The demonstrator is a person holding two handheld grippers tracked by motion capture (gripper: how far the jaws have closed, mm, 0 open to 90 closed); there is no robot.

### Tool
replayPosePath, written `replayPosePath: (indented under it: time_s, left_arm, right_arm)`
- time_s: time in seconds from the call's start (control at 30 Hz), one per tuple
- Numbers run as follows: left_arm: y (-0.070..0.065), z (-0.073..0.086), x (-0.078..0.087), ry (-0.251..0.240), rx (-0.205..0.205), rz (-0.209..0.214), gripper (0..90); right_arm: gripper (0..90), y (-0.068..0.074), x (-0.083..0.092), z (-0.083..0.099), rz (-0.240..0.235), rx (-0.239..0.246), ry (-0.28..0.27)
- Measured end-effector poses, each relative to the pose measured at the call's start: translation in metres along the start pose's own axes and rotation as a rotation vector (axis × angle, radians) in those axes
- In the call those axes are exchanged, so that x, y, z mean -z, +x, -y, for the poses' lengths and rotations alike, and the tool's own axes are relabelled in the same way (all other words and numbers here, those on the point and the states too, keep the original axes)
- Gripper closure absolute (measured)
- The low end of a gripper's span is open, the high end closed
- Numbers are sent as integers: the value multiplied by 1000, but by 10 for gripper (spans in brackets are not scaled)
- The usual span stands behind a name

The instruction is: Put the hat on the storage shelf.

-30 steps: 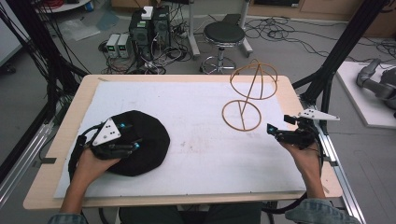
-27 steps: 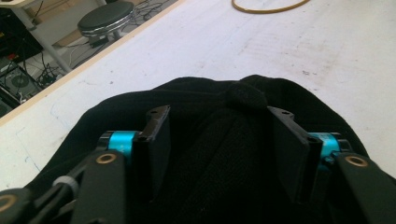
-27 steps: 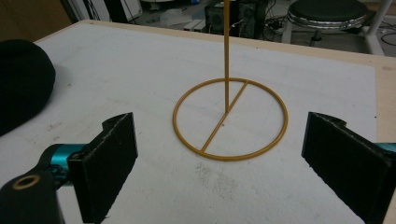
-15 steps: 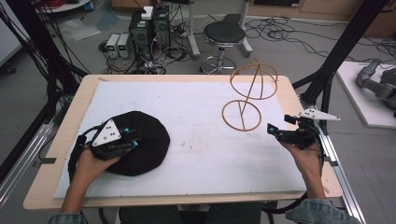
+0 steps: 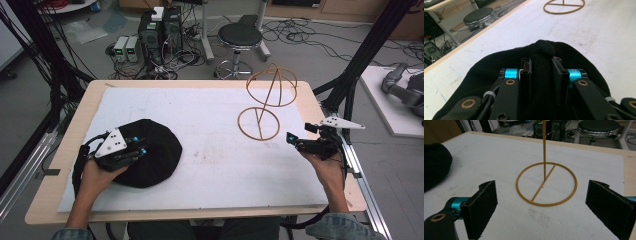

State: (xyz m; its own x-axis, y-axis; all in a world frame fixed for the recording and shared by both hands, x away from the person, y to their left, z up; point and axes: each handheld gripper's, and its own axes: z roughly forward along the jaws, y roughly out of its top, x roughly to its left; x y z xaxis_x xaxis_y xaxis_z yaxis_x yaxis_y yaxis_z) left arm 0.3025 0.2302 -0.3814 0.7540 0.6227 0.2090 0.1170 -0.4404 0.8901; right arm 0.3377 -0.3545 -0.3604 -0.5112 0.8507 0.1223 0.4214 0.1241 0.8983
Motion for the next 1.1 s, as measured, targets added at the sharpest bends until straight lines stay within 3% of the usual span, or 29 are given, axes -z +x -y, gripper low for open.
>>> replayPosePath:
  time_s: [0.27,0.67,0.93,1.1]
  left_arm:
    - [2,-5,5,-30,0,-21,733]
    - [8,-17,19,-107,42,-60,736]
    - [14,-24,24,-114,51,-93,735]
    - [20,-37,24,-129,56,-116,736]
  right_arm:
    - [101,-1,0,0,-3,-3,-1]
    - [101,-3,1,1,0,-14,-2]
    - [101,-5,4,1,12,-18,-6]
    - [101,-7,5,1,20,-14,-8]
